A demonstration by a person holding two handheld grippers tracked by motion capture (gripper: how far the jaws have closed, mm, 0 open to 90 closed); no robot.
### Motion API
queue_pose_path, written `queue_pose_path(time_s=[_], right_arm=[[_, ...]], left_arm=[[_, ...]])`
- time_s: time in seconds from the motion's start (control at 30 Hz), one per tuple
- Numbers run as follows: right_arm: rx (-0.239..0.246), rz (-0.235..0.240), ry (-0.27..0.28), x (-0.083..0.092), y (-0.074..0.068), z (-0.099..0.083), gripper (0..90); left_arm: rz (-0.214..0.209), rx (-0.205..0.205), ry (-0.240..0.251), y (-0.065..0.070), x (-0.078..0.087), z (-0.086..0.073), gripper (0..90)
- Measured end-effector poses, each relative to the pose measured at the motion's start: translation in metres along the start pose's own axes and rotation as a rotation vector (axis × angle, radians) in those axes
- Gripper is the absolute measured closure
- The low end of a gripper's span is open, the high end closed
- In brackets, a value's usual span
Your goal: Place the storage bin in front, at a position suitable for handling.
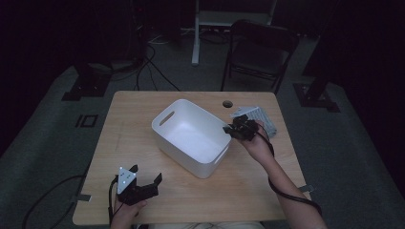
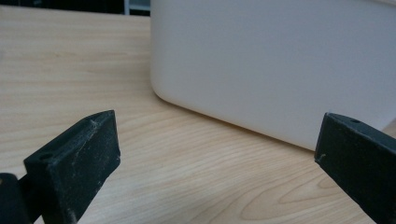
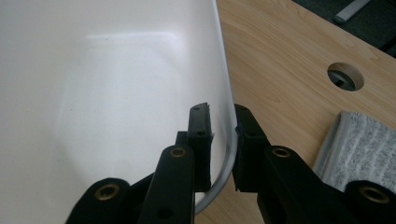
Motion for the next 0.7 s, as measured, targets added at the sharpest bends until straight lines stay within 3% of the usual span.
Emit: queue_pose_path(time_s=[0.2, 0.3, 0.43, 0.6, 0.7], right_arm=[[0.006, 0.004, 0.000, 0.006, -0.001, -0.009, 79.9], [0.007, 0.008, 0.000, 0.009, -0.003, -0.013, 79.8], [0.013, 0.014, -0.002, 0.013, -0.004, -0.019, 79.7], [0.015, 0.021, -0.003, 0.017, -0.007, -0.027, 79.6], [0.016, 0.022, 0.002, 0.020, -0.008, -0.031, 79.5]], left_arm=[[0.048, -0.032, -0.033, 0.000, -0.004, -0.004, 0.3], [0.036, -0.046, -0.055, 0.003, -0.006, -0.006, 0.3], [0.055, -0.100, -0.066, 0.006, -0.007, -0.007, 0.4], [0.006, -0.095, -0.100, 0.009, -0.011, -0.011, 0.4], [0.001, -0.109, -0.132, 0.012, -0.013, -0.014, 0.4]])
Point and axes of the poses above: each handheld gripper's, and its own axes: x roughly backward along the jaws, z roughly out of its top, y roughly to its right, the point moved 7 cm from there along -x, roughly forward along the jaws, and after that the axes turned 13 degrees about -y, right-handed, at the moved point
